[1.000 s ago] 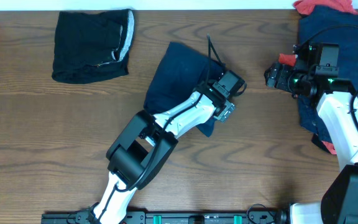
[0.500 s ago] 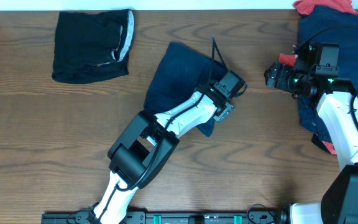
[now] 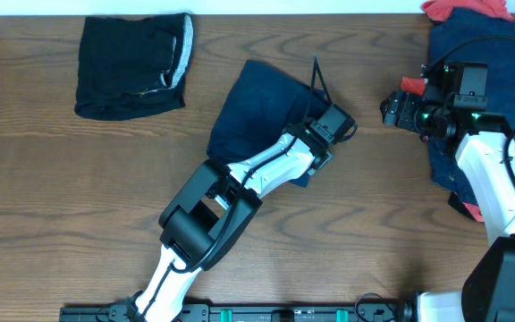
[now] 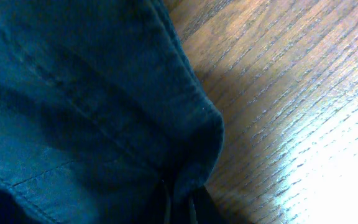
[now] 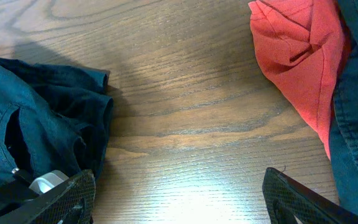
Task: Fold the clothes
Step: 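Carry the navy shorts with the left gripper onto the black shorts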
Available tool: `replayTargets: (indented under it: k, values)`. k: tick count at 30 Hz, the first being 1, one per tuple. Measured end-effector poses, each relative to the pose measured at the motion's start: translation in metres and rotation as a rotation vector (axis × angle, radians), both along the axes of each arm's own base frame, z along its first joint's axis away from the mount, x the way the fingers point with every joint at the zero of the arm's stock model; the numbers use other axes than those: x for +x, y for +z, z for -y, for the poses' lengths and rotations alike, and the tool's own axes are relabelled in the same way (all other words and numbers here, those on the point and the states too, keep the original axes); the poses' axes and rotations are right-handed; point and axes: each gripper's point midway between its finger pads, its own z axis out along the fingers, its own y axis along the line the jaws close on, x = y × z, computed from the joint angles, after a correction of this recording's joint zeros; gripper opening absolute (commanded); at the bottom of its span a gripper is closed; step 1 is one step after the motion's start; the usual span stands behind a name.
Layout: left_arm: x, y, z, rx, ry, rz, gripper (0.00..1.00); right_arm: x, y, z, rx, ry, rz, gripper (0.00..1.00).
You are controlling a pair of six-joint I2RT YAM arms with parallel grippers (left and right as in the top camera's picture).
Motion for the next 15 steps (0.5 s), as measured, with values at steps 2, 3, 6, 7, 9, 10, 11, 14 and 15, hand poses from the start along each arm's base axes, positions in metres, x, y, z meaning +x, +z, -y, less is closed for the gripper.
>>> replayTargets:
  k: [2, 3, 6, 7, 9, 10, 11, 14, 15]
  values:
    - [-0.001, 0.001, -0.003, 0.015, 0.003, -0.001, 0.06, 0.0, 0.0, 0.0, -0.001, 0.002, 0.0, 0.84]
    - [-0.001, 0.001, -0.005, 0.025, 0.005, -0.001, 0.06, 0.0, 0.0, 0.0, -0.002, 0.002, 0.001, 0.84]
    - [-0.005, 0.003, -0.015, 0.064, 0.014, -0.013, 0.06, 0.0, 0.0, 0.0, -0.004, 0.005, 0.001, 0.84]
    - [-0.005, 0.004, -0.018, 0.072, 0.018, -0.014, 0.06, 0.0, 0.0, 0.0, -0.004, 0.006, 0.001, 0.84]
    - [-0.003, 0.011, -0.025, 0.08, 0.031, -0.011, 0.06, 0.0, 0.0, 0.0, -0.004, 0.007, 0.0, 0.84]
    - [-0.002, 0.016, -0.028, 0.076, 0.038, -0.006, 0.06, 0.0, 0.0, 0.0, -0.005, 0.008, 0.0, 0.84]
    - [0.001, 0.025, -0.032, 0.065, 0.049, 0.005, 0.06, 0.0, 0.0, 0.0, -0.005, 0.008, 0.0, 0.84]
    - [0.014, 0.061, -0.043, 0.017, 0.086, 0.06, 0.06, -0.001, 0.0, 0.0, -0.006, 0.009, -0.001, 0.84]
    - [0.019, 0.078, -0.048, -0.007, 0.103, 0.088, 0.06, -0.001, 0.0, 0.0, -0.006, 0.009, -0.001, 0.84]
